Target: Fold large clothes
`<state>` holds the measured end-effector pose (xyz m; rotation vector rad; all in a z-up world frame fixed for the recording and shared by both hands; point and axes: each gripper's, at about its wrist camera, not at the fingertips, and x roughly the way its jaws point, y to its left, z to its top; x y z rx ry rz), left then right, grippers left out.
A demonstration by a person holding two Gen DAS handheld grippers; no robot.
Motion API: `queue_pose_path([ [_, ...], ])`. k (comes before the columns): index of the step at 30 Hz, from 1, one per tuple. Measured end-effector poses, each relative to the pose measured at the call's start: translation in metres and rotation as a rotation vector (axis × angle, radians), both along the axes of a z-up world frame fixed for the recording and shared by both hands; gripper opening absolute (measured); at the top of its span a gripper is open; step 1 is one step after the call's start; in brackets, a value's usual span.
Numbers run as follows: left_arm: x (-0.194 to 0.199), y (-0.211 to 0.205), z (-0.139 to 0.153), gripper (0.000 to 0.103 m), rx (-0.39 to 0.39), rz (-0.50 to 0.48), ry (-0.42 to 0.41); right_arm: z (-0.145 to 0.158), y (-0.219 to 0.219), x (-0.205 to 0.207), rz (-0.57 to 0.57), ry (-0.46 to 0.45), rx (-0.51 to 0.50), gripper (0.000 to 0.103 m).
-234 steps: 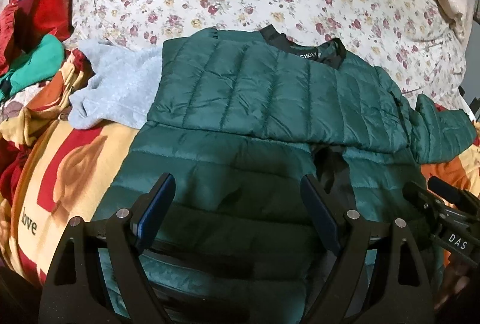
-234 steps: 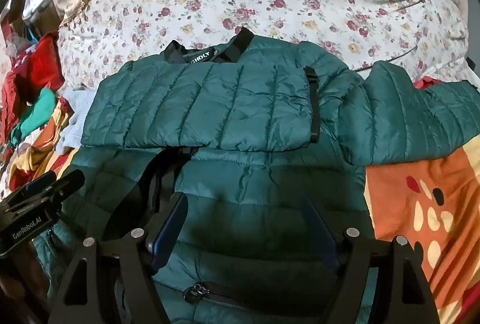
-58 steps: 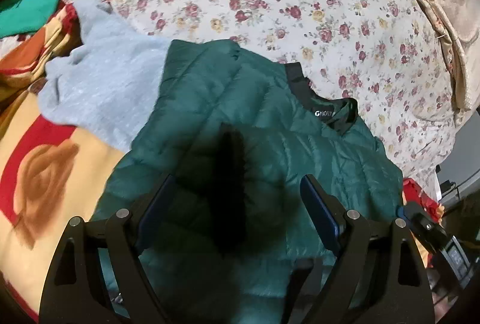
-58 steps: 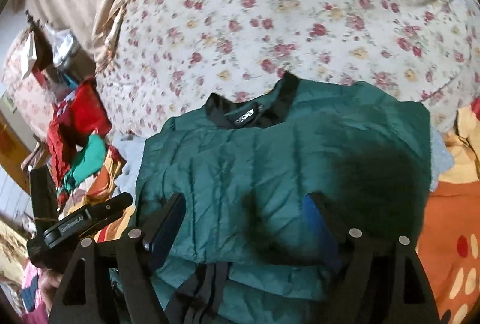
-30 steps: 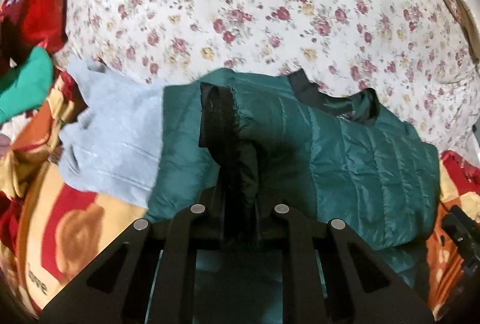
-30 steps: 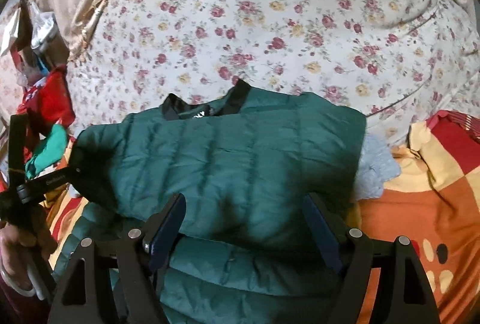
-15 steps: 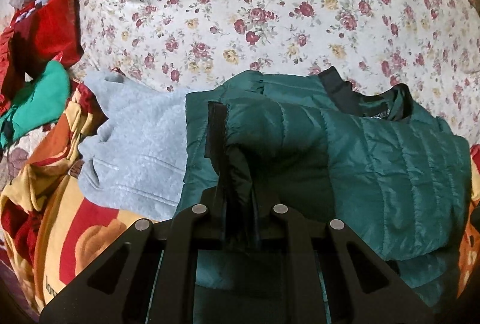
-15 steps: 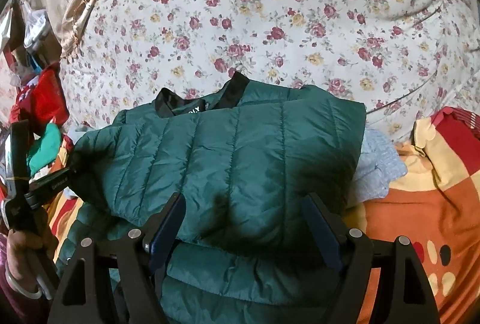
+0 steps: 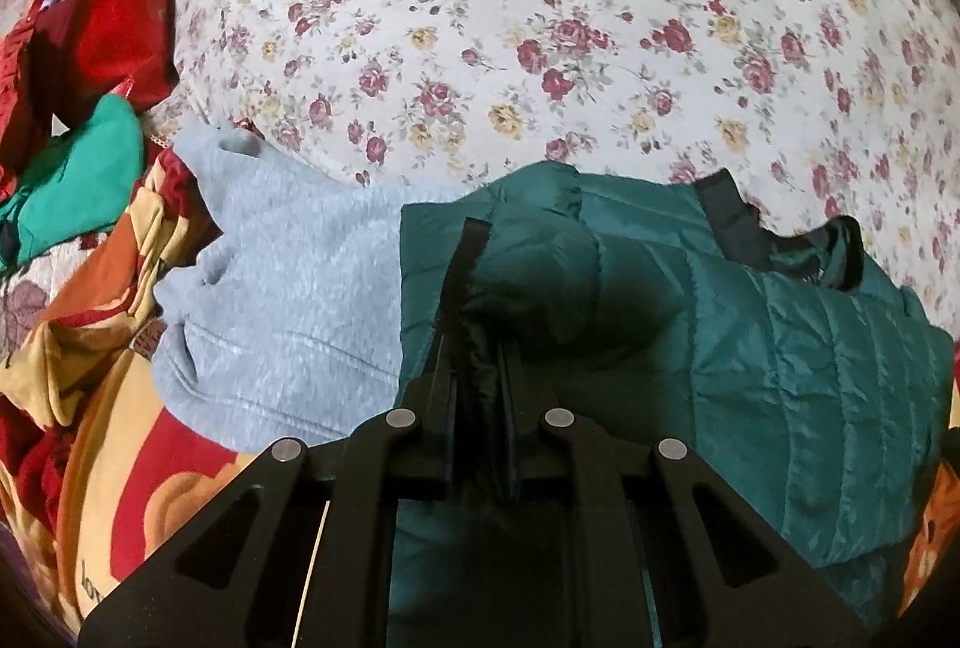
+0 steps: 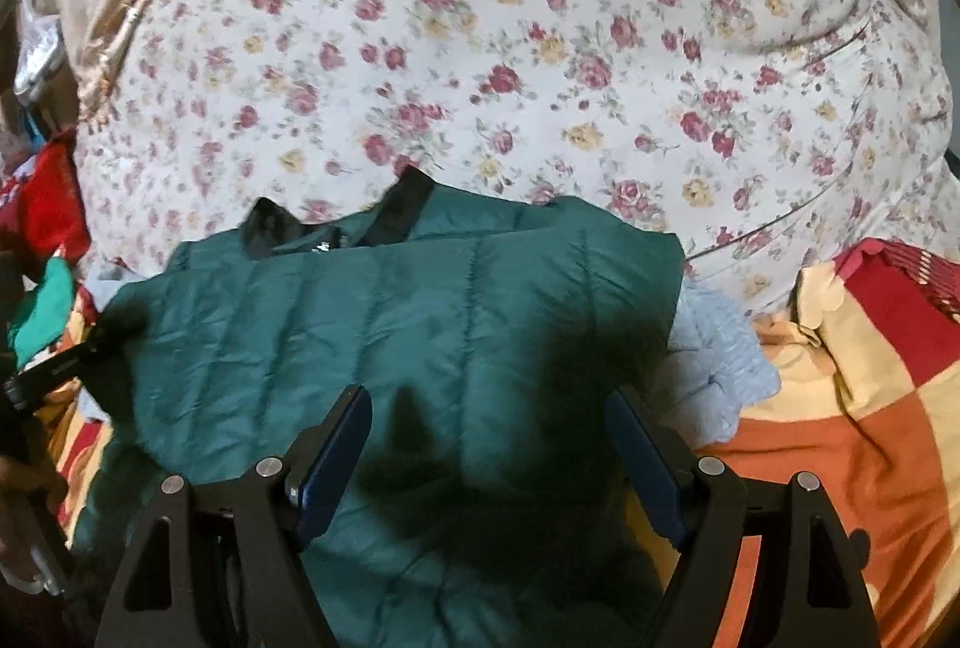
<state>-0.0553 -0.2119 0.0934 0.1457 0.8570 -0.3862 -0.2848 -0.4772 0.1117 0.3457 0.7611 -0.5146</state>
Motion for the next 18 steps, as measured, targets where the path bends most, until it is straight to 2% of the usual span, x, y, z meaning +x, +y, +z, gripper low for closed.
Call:
queue_pose_path([
  [3, 0.008, 0.001, -0.007, 0.01, 0.014, 0.013, 0.004, -0.017, -0.009, 0.019, 0.017, 0.015, 0.031, 0.078],
  [6, 0.015, 0.004, -0.018, 0.01, 0.03, 0.029, 0.027, -0.039, -0.008, 0.042, 0.059, 0.037, 0.048, 0.084],
  [7, 0.016, 0.006, -0.019, 0.01, 0.021, 0.028, 0.032, -0.043, -0.008, 0.045, 0.069, 0.037, 0.051, 0.088],
  [10, 0.019, 0.014, -0.015, 0.012, -0.023, 0.011, 0.062, -0.04, -0.008, 0.046, 0.096, 0.047, 0.05, 0.088],
  [12, 0.019, 0.02, -0.009, 0.026, -0.042, 0.006, 0.079, -0.026, -0.012, 0.034, 0.106, 0.02, 0.056, 0.088],
  [13, 0.018, 0.024, -0.005, 0.042, -0.049, 0.007, 0.079, -0.016, -0.015, 0.024, 0.099, -0.015, 0.052, 0.088],
  [14, 0.016, 0.028, -0.001, 0.049, -0.066, 0.005, 0.077, -0.007, -0.019, 0.013, 0.084, -0.045, 0.045, 0.088],
  [18, 0.003, 0.039, 0.014, 0.056, -0.131, -0.016, 0.057, 0.018, -0.04, -0.015, -0.001, -0.073, 0.025, 0.088],
])
